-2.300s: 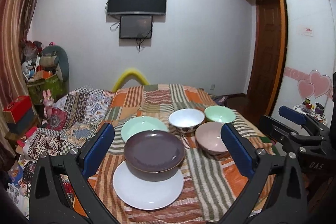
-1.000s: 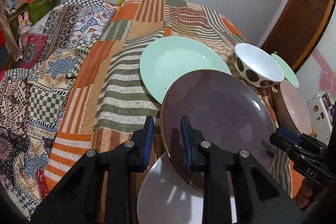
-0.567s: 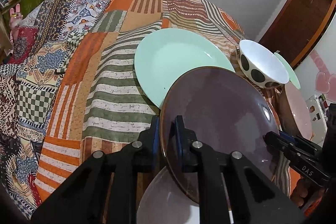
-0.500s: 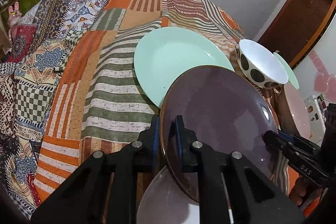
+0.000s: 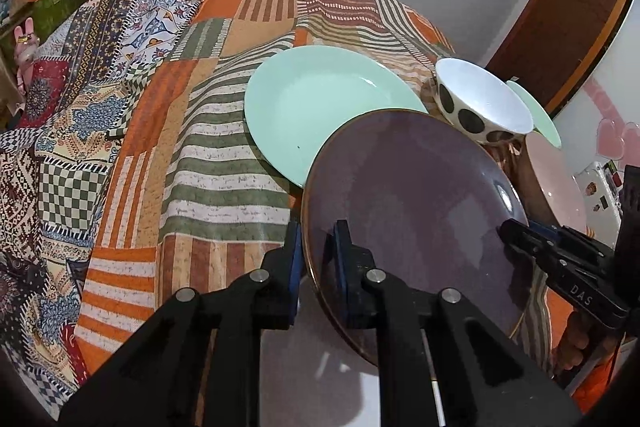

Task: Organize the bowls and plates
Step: 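Lift the dark purple plate off the white plate with both grippers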

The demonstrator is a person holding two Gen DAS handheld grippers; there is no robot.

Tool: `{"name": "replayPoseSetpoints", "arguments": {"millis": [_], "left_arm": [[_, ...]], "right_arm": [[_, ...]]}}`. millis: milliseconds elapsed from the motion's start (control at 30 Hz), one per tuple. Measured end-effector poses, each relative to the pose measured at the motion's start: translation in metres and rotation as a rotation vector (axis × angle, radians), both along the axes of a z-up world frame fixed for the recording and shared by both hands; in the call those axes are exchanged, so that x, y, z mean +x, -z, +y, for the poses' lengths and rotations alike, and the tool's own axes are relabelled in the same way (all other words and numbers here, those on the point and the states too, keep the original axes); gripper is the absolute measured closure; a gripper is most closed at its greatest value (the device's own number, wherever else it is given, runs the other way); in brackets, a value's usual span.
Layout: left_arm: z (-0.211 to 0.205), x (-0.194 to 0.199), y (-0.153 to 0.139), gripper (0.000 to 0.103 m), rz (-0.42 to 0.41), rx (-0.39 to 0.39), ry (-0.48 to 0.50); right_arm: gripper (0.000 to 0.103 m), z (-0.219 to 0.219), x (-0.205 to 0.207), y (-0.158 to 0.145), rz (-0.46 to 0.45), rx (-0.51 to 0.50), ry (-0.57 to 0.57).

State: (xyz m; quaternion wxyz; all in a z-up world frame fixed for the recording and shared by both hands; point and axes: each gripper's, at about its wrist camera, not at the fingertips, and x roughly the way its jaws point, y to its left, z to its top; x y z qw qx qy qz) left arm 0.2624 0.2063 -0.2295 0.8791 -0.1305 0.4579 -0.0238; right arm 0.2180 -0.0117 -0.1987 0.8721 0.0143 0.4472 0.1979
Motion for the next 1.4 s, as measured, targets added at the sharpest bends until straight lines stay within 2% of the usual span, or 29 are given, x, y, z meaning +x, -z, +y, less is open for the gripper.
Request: {"name": "replayPoseSetpoints", "arguments": {"millis": [267,633,867,1167,1400], "left_arm": [[-0.009,-0.031,-0.033,0.089,-0.061,-0.011,0.005],[-0.038,-0.087,-0.091,0.089,-0.162,0.021,0.032],[-0.061,-0.116,-0.118,0.089,-0.206,0.041,0.045],[-0.092,-0.144,-0.131,0.088,-0.216,0.046,0.076],[-0.116,-0.152,-0.124,0.088,-0.190,0.045,0.107]], "right_arm": [[0.080,-0.009,-0.015,-0.022,-0.039,0.027,0.004],[0.080,-0.028,-0.048,-0.065,-0.135,0.064,0.015],[0.080,-0.043,-0.070,-0.084,-0.192,0.085,0.033],[0.080,-0.070,-0.095,-0.093,-0.229,0.101,0.050],[0.080,-0.090,-0.111,-0.088,-0.228,0.091,0.071]]}}
